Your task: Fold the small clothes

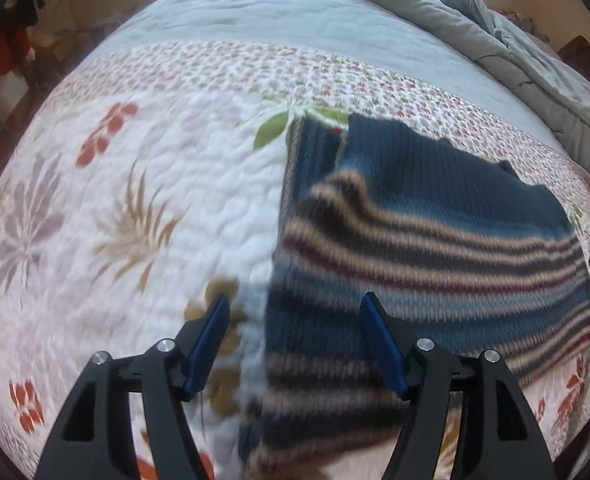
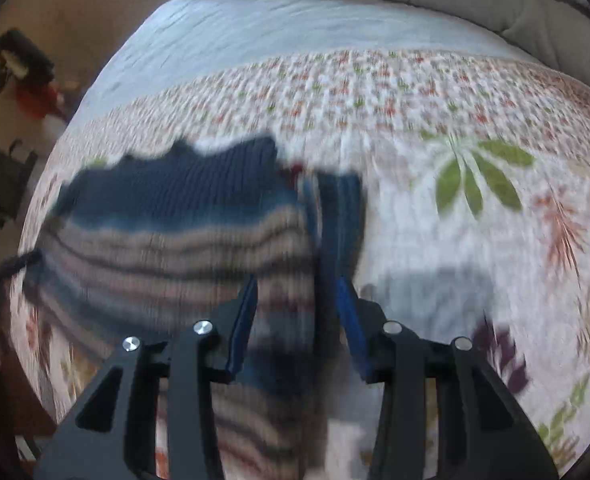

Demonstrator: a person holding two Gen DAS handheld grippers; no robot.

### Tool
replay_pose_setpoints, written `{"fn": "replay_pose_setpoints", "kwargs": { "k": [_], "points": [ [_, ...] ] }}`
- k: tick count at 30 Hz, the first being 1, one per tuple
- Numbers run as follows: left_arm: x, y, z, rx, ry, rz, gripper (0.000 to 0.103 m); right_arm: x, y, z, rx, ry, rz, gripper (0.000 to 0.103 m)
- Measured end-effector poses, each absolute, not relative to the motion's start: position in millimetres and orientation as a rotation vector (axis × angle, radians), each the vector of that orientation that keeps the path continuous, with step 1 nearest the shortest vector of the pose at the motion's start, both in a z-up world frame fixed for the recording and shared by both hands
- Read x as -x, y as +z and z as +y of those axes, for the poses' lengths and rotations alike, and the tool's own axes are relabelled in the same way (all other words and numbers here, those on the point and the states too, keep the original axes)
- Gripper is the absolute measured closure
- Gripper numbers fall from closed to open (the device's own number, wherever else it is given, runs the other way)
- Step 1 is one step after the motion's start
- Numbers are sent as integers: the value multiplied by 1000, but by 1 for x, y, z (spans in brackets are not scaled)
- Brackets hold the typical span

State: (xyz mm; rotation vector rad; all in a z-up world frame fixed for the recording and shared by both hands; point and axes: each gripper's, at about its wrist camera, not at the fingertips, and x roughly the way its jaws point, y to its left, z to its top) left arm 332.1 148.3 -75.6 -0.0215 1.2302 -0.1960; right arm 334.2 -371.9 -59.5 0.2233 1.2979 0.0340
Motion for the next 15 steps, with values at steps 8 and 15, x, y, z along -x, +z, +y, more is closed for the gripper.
{"fn": "replay_pose_setpoints", "kwargs": {
  "k": [8,15],
  "points": [
    [-288,-83,157,23,-231,1248,30,-257,-62,-369,-273,124,1352,58],
    [-284,-90,148,67,-261,1238,29,-247,-70,-362,-343,206,1345,68]
  ]
}}
